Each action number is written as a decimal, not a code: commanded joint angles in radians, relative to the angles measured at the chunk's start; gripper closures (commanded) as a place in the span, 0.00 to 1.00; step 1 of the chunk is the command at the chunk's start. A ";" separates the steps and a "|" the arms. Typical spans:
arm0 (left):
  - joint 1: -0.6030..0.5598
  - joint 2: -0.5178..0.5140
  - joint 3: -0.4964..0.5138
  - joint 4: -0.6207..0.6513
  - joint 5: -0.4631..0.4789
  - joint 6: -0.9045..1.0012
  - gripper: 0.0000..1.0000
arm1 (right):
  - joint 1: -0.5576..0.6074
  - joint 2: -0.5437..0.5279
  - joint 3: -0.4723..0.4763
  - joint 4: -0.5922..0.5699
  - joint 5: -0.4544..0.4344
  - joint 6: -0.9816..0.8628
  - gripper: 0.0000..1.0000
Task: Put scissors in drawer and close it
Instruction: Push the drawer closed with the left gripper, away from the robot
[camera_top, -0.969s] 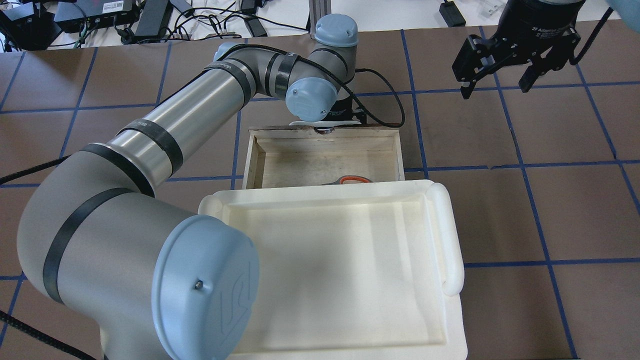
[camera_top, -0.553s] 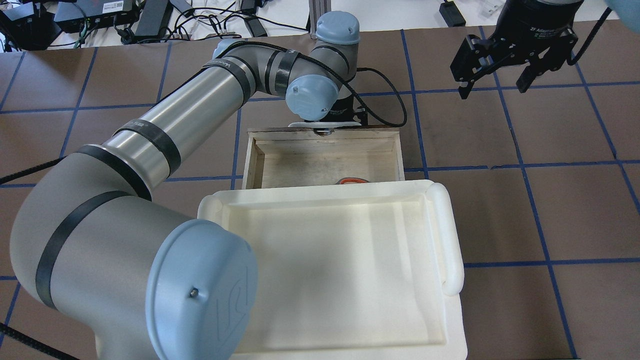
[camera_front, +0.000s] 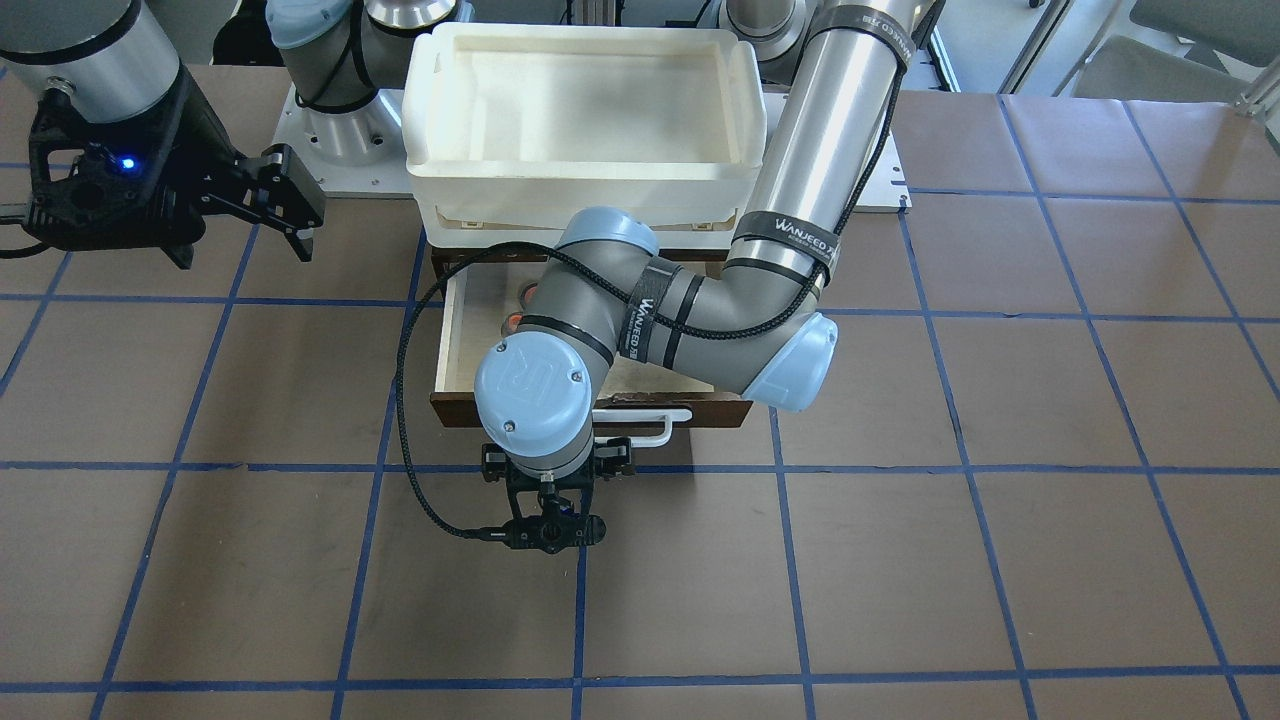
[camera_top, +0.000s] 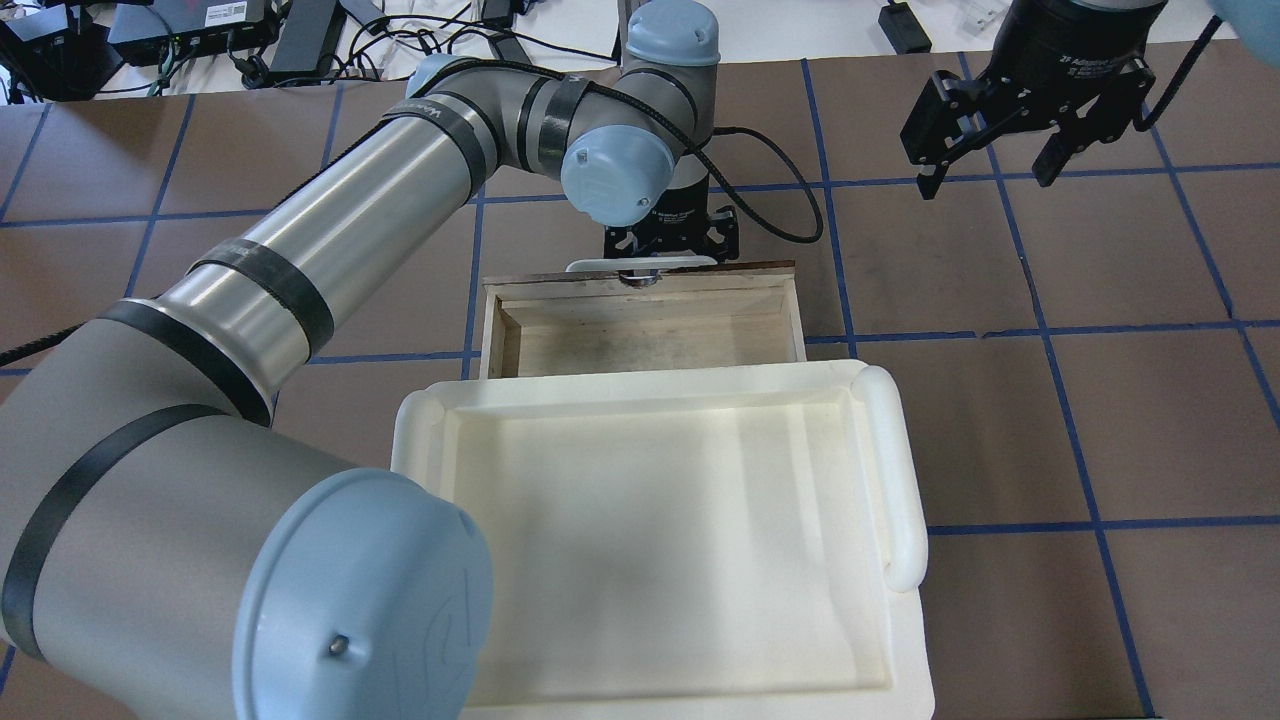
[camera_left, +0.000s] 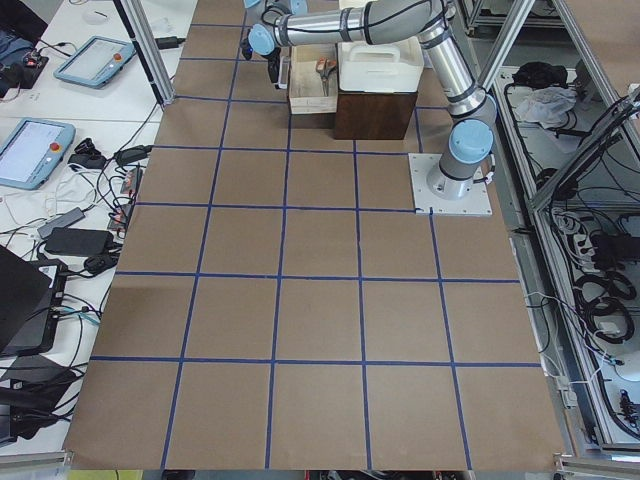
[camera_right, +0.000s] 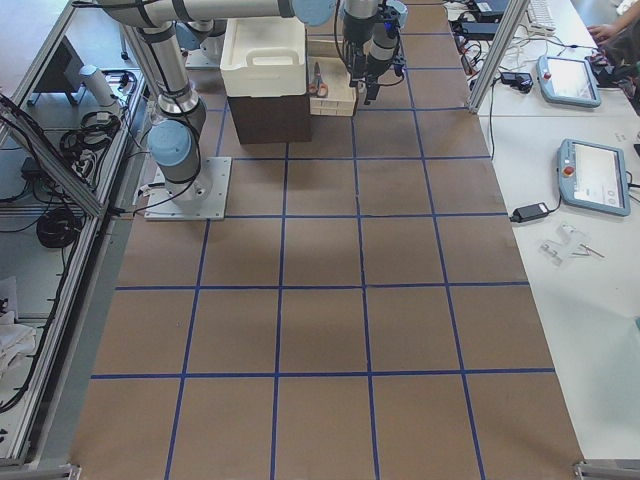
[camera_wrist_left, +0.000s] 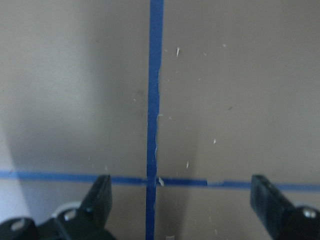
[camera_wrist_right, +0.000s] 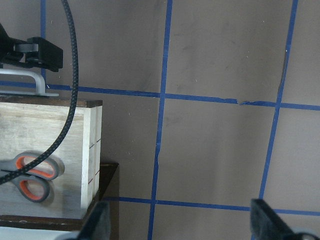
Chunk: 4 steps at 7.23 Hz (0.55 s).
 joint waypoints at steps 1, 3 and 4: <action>-0.002 0.028 -0.010 -0.050 -0.004 0.002 0.00 | -0.002 0.002 0.001 0.000 -0.003 -0.002 0.00; -0.031 0.070 -0.033 -0.117 -0.018 0.009 0.00 | -0.002 0.000 0.012 -0.001 -0.002 -0.002 0.00; -0.035 0.084 -0.042 -0.119 -0.018 0.009 0.00 | -0.002 0.002 0.013 -0.001 -0.003 -0.002 0.00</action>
